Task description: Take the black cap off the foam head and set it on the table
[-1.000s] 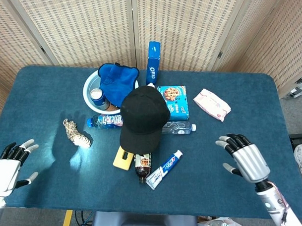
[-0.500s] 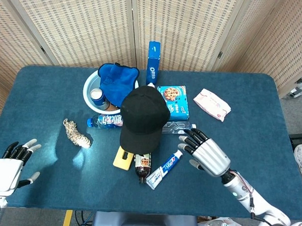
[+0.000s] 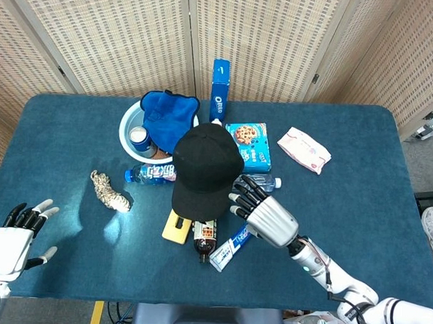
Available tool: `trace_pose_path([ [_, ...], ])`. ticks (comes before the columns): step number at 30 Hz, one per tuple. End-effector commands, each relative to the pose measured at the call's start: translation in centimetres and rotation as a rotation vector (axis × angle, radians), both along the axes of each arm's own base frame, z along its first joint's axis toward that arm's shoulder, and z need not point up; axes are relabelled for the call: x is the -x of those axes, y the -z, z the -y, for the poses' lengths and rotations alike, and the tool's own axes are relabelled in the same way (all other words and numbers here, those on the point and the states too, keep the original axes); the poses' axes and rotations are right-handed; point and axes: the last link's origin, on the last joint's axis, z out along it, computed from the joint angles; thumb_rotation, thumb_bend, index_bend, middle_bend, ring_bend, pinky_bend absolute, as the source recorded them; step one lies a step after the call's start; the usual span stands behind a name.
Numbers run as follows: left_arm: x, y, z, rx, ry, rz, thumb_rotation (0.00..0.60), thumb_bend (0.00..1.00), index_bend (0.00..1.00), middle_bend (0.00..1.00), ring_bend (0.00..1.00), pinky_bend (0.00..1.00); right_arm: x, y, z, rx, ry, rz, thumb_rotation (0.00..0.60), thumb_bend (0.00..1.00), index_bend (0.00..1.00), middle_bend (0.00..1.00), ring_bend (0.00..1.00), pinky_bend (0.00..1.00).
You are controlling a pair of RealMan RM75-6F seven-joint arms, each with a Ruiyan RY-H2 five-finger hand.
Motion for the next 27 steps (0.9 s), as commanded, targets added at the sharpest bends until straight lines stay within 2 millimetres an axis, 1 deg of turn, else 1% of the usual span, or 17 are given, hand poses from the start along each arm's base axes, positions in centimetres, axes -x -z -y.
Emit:
trace_pose_path([
  [1,0.0,0.0,0.0,-0.001,-0.001,0.0,0.6,0.17,0.23,0.15,0.18,0.07,-0.8,0.8,0.3,0.014,-0.033,0.002,0.6,0.0,0.43,0.29,0.14,0.06],
  [6,0.1,-0.2,0.1,-0.005,-0.002,0.001,0.6,0.17,0.23,0.14,0.18,0.07,-1.8,2.0,1.1,0.025,-0.05,0.006,0.6,0.0,0.44,0.29,0.14,0.06],
  [10,0.3,-0.4,0.0,-0.012,-0.007,0.001,0.6,0.17,0.23,0.15,0.18,0.07,-2.4,2.8,1.4,0.016,-0.052,0.024,0.6,0.03,0.44,0.29,0.14,0.04],
  [12,0.3,-0.5,-0.1,-0.014,-0.005,0.0,0.6,0.17,0.23,0.14,0.18,0.07,-2.7,3.1,1.5,0.023,-0.064,0.025,0.6,0.03,0.44,0.29,0.14,0.04],
  [23,0.4,-0.4,-0.4,-0.004,-0.001,0.002,0.6,0.17,0.23,0.15,0.18,0.07,-3.7,5.2,2.4,0.031,-0.08,0.034,0.6,0.05,0.44,0.29,0.14,0.03],
  [27,0.4,-0.5,-0.4,-0.003,0.0,0.002,0.6,0.17,0.23,0.15,0.18,0.07,-4.2,5.6,2.8,0.036,-0.093,0.056,0.6,0.12,0.44,0.29,0.14,0.03],
])
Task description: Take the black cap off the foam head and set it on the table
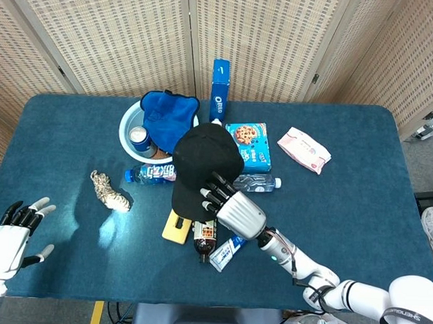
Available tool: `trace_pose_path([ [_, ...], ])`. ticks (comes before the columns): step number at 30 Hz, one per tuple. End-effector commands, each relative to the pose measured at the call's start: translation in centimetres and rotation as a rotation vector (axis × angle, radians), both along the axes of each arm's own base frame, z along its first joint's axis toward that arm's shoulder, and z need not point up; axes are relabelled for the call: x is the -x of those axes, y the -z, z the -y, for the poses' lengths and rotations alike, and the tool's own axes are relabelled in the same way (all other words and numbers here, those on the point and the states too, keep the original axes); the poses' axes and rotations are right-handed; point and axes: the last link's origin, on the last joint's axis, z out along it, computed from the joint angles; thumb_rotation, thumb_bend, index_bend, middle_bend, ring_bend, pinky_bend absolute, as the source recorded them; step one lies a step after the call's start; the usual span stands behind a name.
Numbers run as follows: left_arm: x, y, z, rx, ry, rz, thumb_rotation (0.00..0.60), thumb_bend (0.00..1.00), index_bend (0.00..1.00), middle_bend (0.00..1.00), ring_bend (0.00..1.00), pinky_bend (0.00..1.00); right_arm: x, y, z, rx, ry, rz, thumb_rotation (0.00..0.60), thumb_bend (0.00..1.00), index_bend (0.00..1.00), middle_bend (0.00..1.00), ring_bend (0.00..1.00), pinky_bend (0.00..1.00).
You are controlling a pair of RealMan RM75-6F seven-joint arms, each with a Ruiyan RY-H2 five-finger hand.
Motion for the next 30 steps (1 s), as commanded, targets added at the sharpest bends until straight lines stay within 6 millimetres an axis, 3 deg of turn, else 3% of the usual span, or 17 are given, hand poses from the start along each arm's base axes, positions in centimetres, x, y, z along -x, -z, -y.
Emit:
trace_pose_path([
  [1,0.0,-0.1,0.0,-0.001,0.0,0.0,0.6,0.17,0.23,0.15,0.18,0.07,-0.5,0.2,0.2,0.0,-0.012,0.025,0.6,0.14,0.44,0.29,0.14,0.03],
  [9,0.0,-0.3,0.2,-0.008,-0.004,-0.004,0.6,0.17,0.23,0.15,0.18,0.07,-1.1,0.5,0.6,0.004,-0.042,0.061,0.6,0.34,0.47,0.3,0.14,0.03],
  [18,-0.1,-0.2,0.0,-0.004,0.001,-0.003,0.6,0.17,0.24,0.15,0.18,0.07,-1.7,0.1,1.0,0.021,-0.074,0.098,0.6,0.58,0.6,0.35,0.16,0.03],
  [23,-0.2,-0.3,0.0,-0.004,0.005,-0.004,0.6,0.17,0.25,0.14,0.18,0.07,-2.2,-0.3,1.6,0.039,-0.081,0.115,0.6,0.6,0.68,0.37,0.17,0.03],
  [30,-0.2,-0.3,0.0,-0.007,0.004,-0.006,0.6,0.17,0.25,0.15,0.18,0.07,-3.5,-1.1,2.8,0.067,-0.077,0.161,0.6,0.6,0.69,0.37,0.18,0.03],
])
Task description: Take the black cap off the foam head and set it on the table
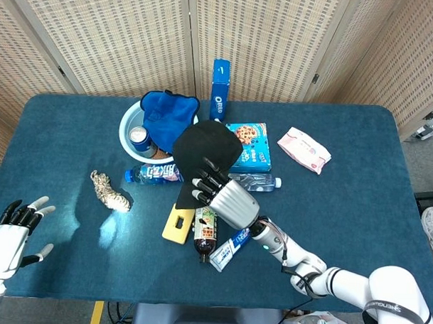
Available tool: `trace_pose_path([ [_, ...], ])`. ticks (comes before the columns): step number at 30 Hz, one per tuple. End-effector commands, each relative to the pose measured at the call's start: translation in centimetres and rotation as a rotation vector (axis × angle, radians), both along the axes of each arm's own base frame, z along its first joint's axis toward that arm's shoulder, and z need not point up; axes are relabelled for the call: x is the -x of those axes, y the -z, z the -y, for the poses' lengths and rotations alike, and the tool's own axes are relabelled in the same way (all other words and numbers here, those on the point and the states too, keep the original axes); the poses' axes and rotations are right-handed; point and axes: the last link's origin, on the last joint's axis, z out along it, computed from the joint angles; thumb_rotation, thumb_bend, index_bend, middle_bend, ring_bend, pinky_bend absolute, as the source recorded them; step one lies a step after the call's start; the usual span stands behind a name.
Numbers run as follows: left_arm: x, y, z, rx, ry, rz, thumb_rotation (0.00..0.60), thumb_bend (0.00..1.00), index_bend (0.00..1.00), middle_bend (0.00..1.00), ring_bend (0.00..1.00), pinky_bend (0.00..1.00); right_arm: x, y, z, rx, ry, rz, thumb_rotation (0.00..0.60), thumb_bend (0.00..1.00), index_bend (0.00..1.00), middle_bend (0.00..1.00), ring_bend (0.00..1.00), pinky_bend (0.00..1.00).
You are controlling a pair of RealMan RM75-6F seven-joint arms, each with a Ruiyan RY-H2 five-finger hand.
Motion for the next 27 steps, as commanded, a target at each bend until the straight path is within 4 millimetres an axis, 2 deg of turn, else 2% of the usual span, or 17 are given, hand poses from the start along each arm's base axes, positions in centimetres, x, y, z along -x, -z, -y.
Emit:
trace_pose_path([
  [1,0.0,0.0,0.0,0.0,-0.001,0.001,0.6,0.17,0.25,0.14,0.18,0.07,-0.7,-0.4,0.5,0.01,0.003,0.023,0.6,0.6,0.69,0.38,0.18,0.03],
  [19,0.3,0.0,0.2,0.006,-0.016,0.009,0.6,0.17,0.26,0.15,0.18,0.07,-5.6,-2.1,3.8,0.162,0.026,0.116,0.6,0.6,0.74,0.4,0.19,0.03],
  [27,0.4,0.0,0.0,0.011,-0.015,0.009,0.6,0.17,0.26,0.14,0.18,0.07,-7.5,-3.9,5.9,0.263,0.027,0.15,0.6,0.6,0.76,0.42,0.21,0.03],
])
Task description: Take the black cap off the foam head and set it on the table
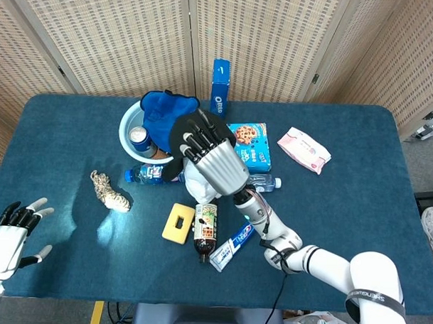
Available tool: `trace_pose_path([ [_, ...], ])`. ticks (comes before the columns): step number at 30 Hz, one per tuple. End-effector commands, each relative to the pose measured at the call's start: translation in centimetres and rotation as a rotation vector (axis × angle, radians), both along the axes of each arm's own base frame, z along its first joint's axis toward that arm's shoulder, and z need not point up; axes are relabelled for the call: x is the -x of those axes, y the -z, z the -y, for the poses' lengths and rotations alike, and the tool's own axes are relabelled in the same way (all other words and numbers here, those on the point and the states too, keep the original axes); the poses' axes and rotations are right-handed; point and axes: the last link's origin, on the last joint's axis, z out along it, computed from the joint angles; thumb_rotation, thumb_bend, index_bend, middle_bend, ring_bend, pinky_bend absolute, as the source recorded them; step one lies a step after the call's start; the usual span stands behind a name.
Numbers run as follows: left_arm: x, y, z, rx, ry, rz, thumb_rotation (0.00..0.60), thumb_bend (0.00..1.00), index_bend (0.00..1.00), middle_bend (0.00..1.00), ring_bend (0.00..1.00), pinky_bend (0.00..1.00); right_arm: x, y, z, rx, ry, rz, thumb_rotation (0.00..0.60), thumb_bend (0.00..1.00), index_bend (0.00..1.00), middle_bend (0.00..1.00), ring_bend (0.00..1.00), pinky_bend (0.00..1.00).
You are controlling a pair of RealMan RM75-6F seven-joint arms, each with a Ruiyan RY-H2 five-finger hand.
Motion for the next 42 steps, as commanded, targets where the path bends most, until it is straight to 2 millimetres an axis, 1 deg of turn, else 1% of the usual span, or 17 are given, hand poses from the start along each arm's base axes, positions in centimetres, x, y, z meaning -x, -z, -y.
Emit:
trace_pose_path([
  [1,0.0,0.0,-0.1,0.002,0.004,-0.001,0.6,0.17,0.26,0.14,0.18,0.07,-0.7,-0.7,0.7,0.026,0.008,0.024,0.6,0.6,0.77,0.43,0.21,0.03],
  [6,-0.1,0.1,-0.3,0.001,0.011,-0.003,0.6,0.17,0.26,0.14,0.18,0.07,-1.6,-1.8,2.0,0.07,0.018,0.064,0.6,0.6,0.77,0.44,0.22,0.03],
  [10,-0.2,0.1,-0.5,0.003,0.015,-0.002,0.6,0.17,0.26,0.14,0.18,0.07,-2.1,-3.0,3.5,0.098,0.061,0.106,0.6,0.6,0.77,0.44,0.22,0.03],
  [19,-0.1,0.0,-0.6,-0.002,0.016,-0.003,0.6,0.17,0.26,0.14,0.18,0.07,-2.6,-6.5,5.8,0.217,0.084,0.12,0.6,0.6,0.77,0.44,0.22,0.03],
  [24,-0.2,0.0,-0.7,0.003,0.019,-0.005,0.6,0.17,0.26,0.14,0.18,0.07,-1.4,-8.4,6.9,0.24,0.107,0.142,0.6,0.6,0.77,0.44,0.22,0.03],
  [26,-0.3,0.0,-0.7,0.004,0.023,-0.005,0.6,0.17,0.26,0.15,0.18,0.07,-0.6,-8.4,6.3,0.255,0.106,0.16,0.6,0.6,0.77,0.44,0.22,0.03],
  [36,-0.7,0.2,-0.9,0.008,0.034,-0.007,0.6,0.17,0.26,0.14,0.18,0.07,2.1,-13.2,6.4,0.341,0.149,0.207,0.6,0.6,0.77,0.44,0.22,0.03],
  [40,-0.8,0.2,-1.0,0.012,0.04,-0.008,0.6,0.17,0.26,0.14,0.18,0.07,3.2,-14.6,6.5,0.36,0.169,0.213,0.6,0.6,0.78,0.44,0.22,0.03],
  [42,-0.9,0.3,-1.0,0.013,0.043,-0.008,0.6,0.17,0.26,0.14,0.18,0.07,3.7,-15.0,6.5,0.365,0.178,0.208,0.6,0.6,0.78,0.44,0.22,0.03],
])
